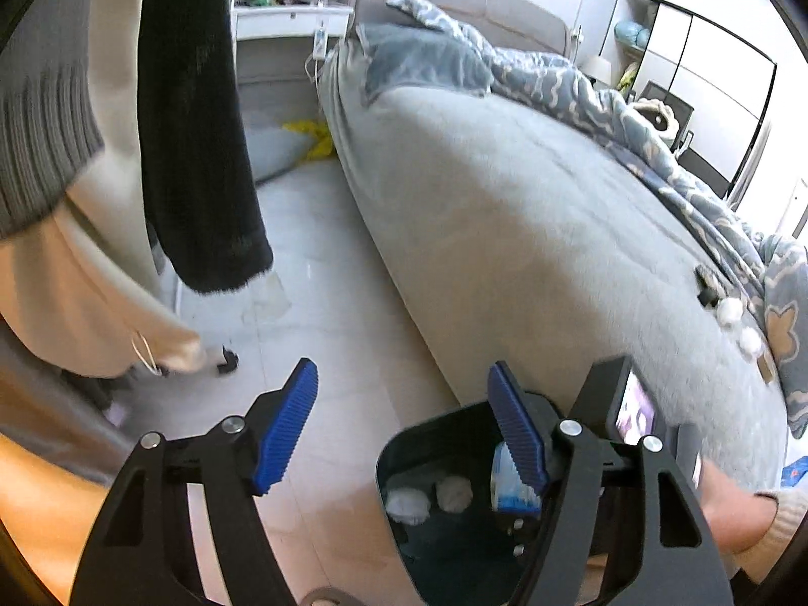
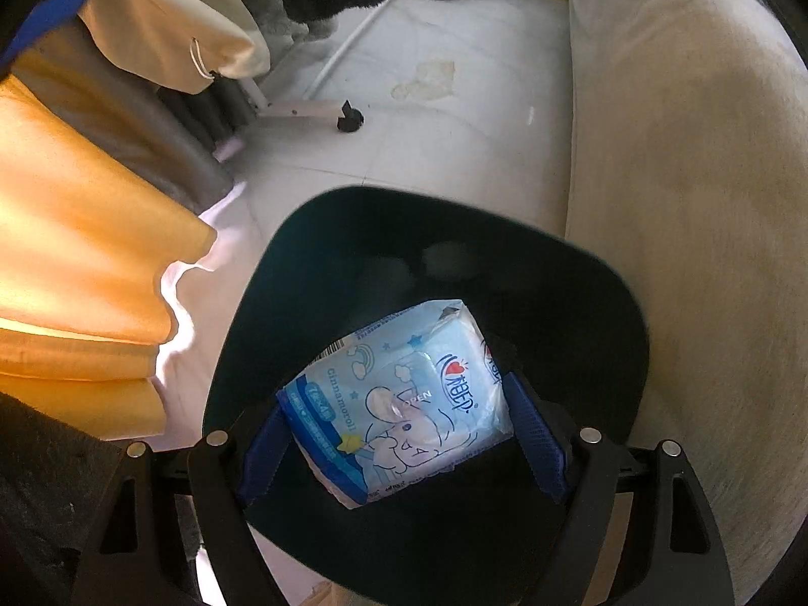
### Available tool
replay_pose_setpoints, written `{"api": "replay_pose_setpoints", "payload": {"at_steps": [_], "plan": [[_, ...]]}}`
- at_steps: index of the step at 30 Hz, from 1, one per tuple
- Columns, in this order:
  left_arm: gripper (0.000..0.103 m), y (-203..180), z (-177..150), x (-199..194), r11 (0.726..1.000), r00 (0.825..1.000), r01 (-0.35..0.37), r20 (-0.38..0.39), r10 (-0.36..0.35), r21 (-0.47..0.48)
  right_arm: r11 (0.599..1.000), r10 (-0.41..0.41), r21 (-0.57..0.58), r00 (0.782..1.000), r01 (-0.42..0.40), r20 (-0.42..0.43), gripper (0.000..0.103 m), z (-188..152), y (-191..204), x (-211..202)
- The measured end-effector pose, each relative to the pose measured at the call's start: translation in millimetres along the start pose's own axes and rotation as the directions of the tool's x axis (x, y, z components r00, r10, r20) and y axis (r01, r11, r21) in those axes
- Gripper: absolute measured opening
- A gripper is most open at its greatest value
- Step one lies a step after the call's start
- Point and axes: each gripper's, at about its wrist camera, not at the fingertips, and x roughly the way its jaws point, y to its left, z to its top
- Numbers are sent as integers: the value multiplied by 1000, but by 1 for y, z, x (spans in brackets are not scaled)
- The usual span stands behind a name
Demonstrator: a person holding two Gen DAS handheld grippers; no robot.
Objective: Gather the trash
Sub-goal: 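Drop the black strap from the left tool into the bin while the right tool drops the wipes pack, then move both open tools back over the bed toward the remaining trash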
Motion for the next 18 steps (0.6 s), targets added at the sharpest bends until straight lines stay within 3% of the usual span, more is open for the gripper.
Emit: {"api": "replay_pose_setpoints", "payload": {"at_steps": [3, 7, 18], "plan": [[72, -4, 8, -5, 1000, 1000, 17, 20, -17, -24, 1000, 12, -10, 1000, -12, -24, 92, -5, 2, -1], [72, -11, 16, -9, 1000, 999, 19, 38, -18, -24, 999, 15, -36, 1000, -15, -3, 94, -13, 5, -13], [72, -57, 46, -21, 1000, 994, -12, 112, 13, -8, 999, 45, 11, 982, -47, 182, 95, -23, -19, -94]]}}
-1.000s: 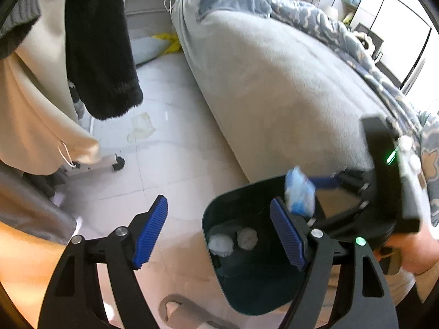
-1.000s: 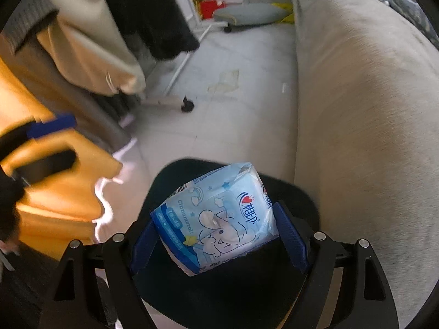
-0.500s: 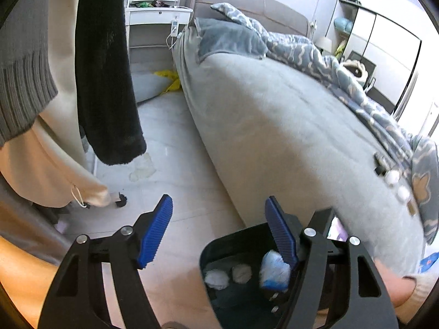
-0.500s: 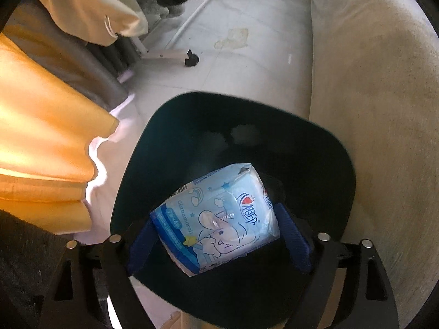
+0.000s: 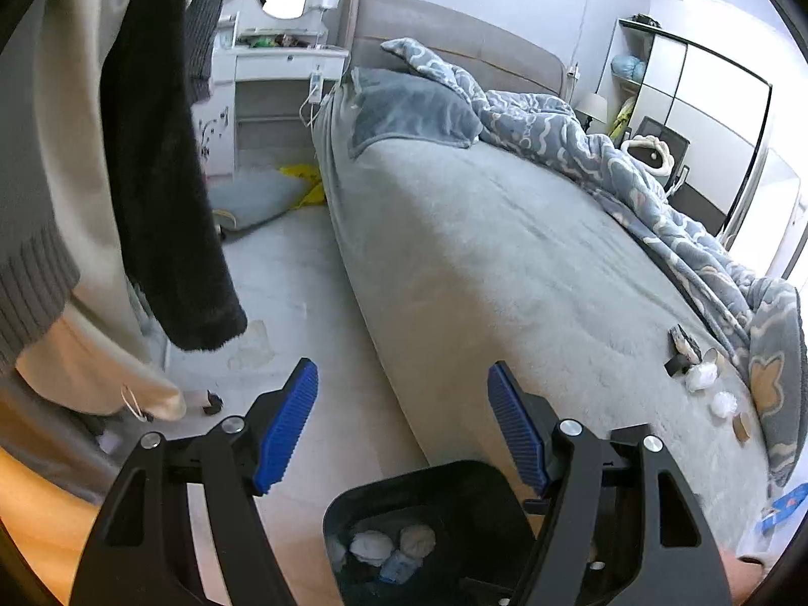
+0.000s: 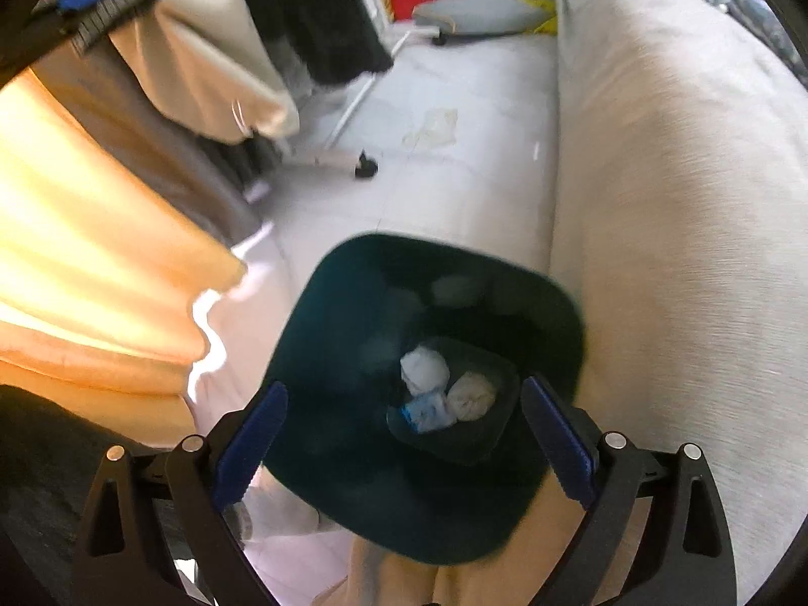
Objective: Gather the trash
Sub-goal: 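Move both open tools back over the bed toward the remaining trash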
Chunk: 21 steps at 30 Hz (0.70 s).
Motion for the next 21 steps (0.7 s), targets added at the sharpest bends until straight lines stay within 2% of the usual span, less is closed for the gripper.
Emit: {"api": "replay_pose_setpoints", "payload": {"at_steps": [4, 8, 13, 21], "plan": [[73, -23, 9, -3, 1000, 1000, 8, 21, -8, 3, 1000, -5, 30, 995, 2, 102, 95, -5, -20, -40], [74, -51, 13, 0, 999, 999, 48, 20, -48, 0, 998, -15, 69, 982, 2, 189, 95, -17, -43, -72], [74, -98, 13, 9, 996, 996, 85, 9, -85, 40, 996, -55, 88, 959, 31, 279, 95, -41, -76, -110], [75, -162, 4, 27, 988, 992, 122, -20, -121, 98, 984, -140, 154, 917, 88, 374, 95, -81, -126, -163]]}}
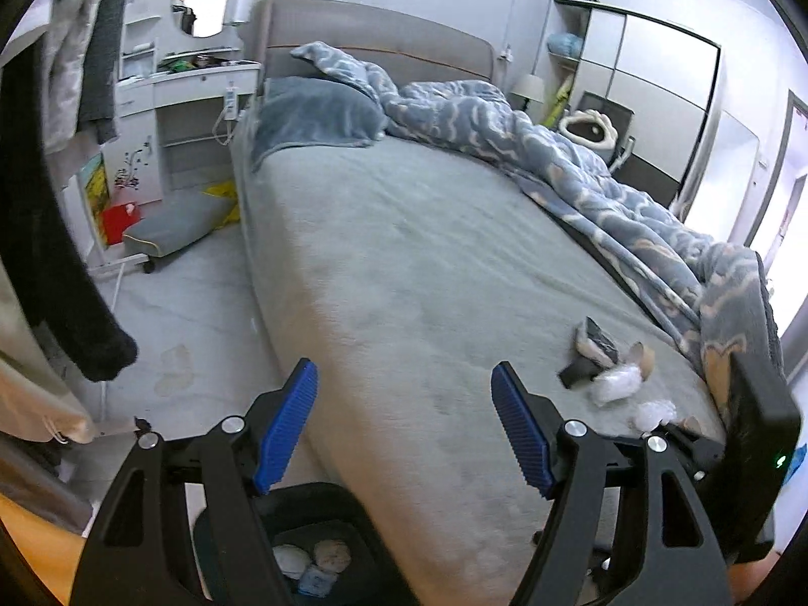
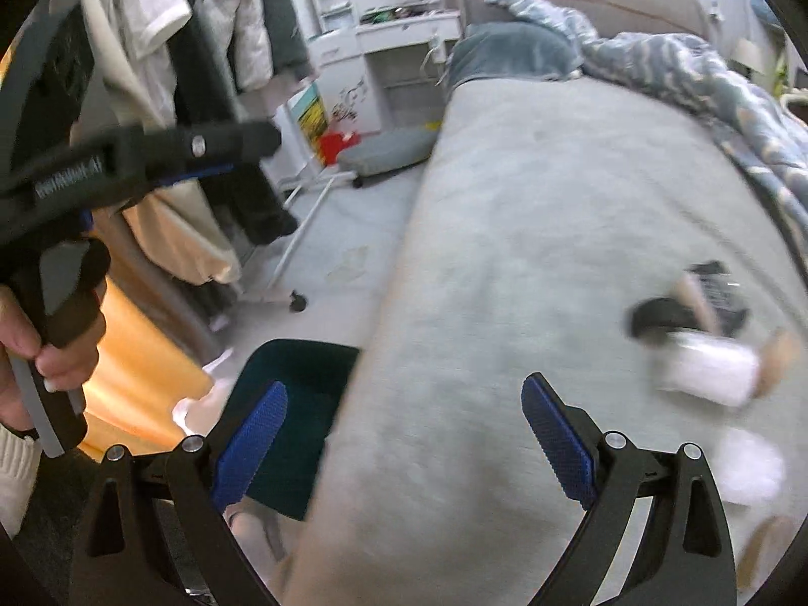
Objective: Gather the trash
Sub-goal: 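Move both open tools back over the bed toward the remaining trash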
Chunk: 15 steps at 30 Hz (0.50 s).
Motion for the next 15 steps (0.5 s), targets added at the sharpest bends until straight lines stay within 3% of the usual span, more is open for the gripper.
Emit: {"api": "replay_pose_setpoints", "payload": {"at_steps": [15], "plan": [[86, -89, -9, 40, 996, 996, 74, -54, -71, 57, 983, -178, 55, 982, 174, 64, 95, -44, -81, -54]]}}
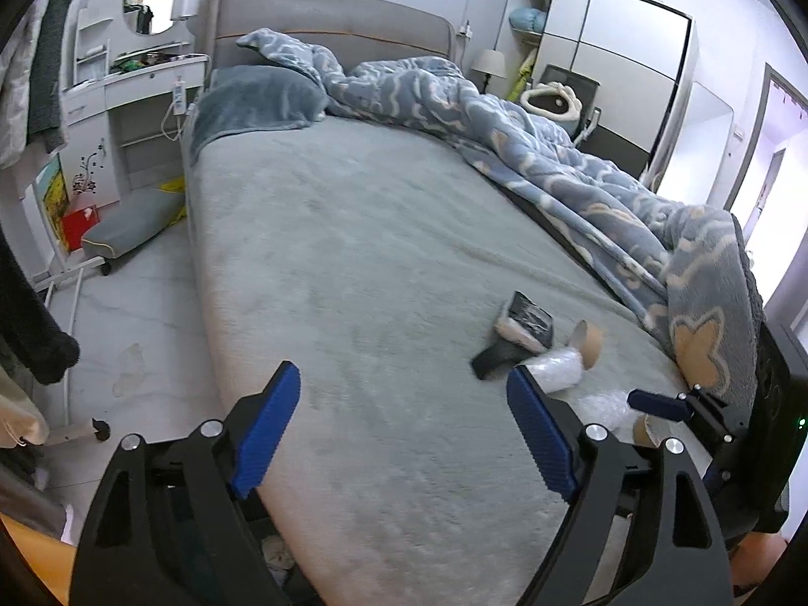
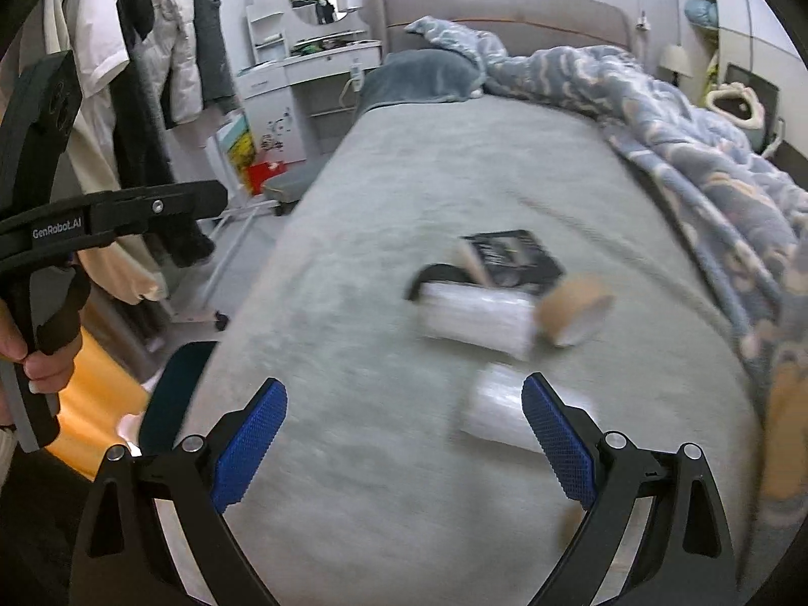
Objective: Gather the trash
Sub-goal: 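Move both open tools back over the bed toward the remaining trash, then close the right tool on the cardboard tape core ring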
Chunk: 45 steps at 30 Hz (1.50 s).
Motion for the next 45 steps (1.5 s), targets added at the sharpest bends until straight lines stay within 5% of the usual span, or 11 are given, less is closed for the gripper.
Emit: {"api": "replay_pose_setpoints", "payload": {"at_steps": [14, 27, 38, 45], "plan": [[91, -54, -8, 27, 996, 997, 67, -31, -65, 60, 993, -88, 77, 996, 88, -3, 95, -29, -62, -17], [93, -94, -17, 46, 986, 989, 133, -72, -126, 100, 989, -75, 122, 995, 82, -61, 94, -52, -84, -14], [94, -126, -28, 63, 976, 983, 165, -110, -150, 142, 990, -24, 133, 996, 35, -82, 52, -60, -94, -17], [94, -145, -33, 72, 972, 980, 175, -125, -156, 156, 992, 2, 125, 998, 6, -63, 49, -62, -94, -29]]}}
